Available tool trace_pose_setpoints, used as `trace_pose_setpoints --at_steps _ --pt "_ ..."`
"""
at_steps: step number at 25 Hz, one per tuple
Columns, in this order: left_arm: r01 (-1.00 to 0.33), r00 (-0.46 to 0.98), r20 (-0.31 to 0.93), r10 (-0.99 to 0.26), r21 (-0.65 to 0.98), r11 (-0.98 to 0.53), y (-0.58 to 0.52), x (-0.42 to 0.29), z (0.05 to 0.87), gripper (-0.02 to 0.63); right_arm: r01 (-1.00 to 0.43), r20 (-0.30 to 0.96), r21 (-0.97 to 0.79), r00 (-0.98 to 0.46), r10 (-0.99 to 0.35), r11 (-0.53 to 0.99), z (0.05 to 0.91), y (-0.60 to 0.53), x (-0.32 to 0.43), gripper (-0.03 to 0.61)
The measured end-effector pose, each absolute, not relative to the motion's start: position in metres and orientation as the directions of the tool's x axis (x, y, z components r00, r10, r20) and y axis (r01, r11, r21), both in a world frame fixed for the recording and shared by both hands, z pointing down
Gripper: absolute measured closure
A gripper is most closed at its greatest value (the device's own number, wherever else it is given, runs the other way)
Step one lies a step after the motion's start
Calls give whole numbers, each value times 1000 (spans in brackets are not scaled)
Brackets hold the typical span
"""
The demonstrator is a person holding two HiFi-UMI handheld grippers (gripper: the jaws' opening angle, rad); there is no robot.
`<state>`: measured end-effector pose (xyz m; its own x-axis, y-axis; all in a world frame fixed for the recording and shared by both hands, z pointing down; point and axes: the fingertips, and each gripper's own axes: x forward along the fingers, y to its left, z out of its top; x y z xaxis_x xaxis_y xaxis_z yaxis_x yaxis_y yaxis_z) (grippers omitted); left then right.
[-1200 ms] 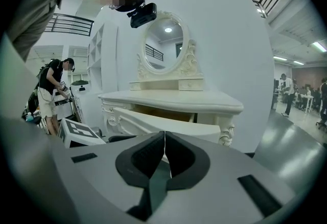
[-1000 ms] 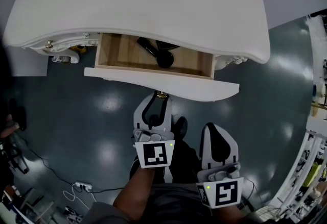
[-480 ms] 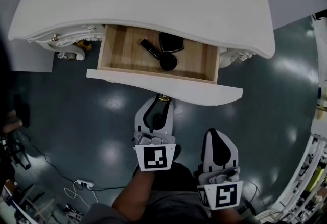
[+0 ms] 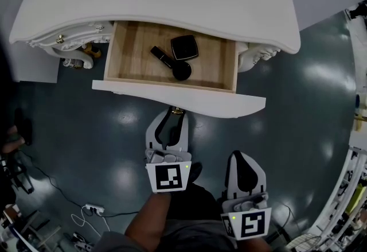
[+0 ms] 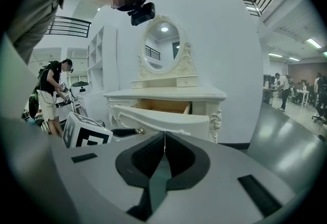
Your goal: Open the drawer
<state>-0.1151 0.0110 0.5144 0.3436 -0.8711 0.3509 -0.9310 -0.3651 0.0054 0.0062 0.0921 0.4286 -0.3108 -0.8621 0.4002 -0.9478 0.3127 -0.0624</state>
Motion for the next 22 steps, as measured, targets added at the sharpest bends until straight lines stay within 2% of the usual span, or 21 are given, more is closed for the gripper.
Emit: trace_pose_setpoints --at_steps 22 --pt "-938 325 373 -869 7 -348 28 -117 517 483 -939 384 -59 -335 -860 339 418 107 5 565"
